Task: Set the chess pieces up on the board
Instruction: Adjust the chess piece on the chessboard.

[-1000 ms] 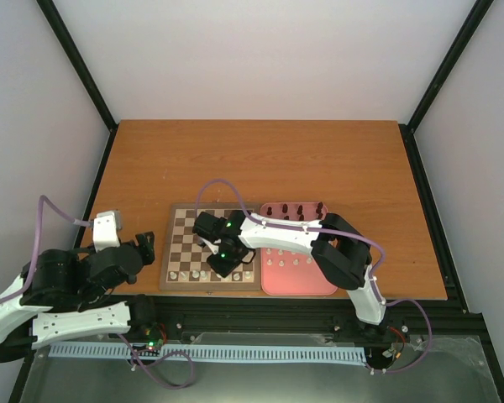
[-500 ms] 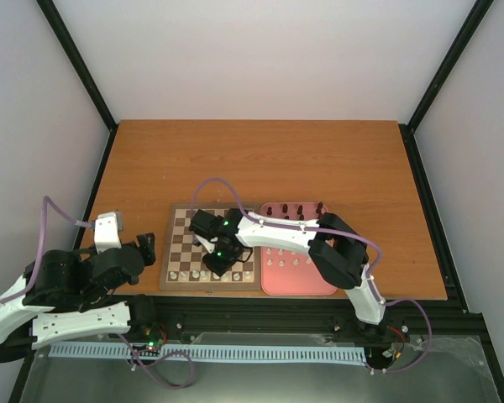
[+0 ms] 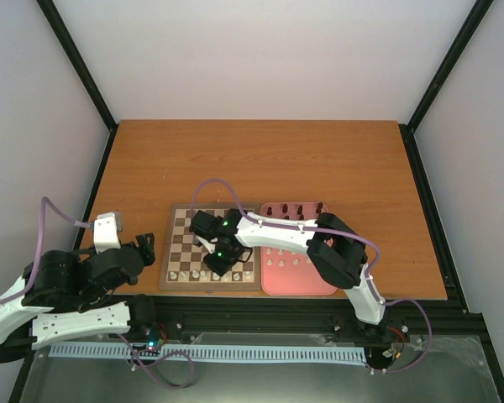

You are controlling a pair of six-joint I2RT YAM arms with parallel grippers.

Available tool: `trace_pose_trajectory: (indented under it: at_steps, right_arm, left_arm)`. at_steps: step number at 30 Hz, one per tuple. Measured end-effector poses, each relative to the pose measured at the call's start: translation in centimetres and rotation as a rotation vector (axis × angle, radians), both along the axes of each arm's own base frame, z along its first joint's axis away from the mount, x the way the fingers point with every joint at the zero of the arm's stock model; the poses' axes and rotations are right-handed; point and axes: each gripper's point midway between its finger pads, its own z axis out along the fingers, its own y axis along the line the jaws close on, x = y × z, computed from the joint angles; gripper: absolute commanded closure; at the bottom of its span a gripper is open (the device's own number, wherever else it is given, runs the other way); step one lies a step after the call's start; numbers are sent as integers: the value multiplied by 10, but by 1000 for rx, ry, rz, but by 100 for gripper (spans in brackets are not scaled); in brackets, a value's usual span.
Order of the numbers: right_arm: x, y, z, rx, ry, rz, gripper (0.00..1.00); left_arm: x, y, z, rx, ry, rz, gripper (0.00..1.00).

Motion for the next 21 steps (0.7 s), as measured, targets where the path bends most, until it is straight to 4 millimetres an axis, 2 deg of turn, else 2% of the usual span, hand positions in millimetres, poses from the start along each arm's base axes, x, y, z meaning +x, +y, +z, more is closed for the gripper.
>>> trace_pose_trajectory:
  at_steps: [6, 10, 16, 21]
  right_arm:
    - [14, -5, 1, -13, -28, -33, 94]
    - [28, -2, 10, 9, -43, -54, 94]
    - [35, 26, 30, 94, -30, -17, 94]
    - [29, 42, 26, 113, 16, 42, 94]
  left_arm:
    - [0, 0, 0, 0, 0, 0, 0]
    - [0, 0, 0, 1, -1, 0, 0]
    - [0, 0, 0, 1, -2, 0, 0]
    - [0, 0, 0, 2, -3, 1, 0]
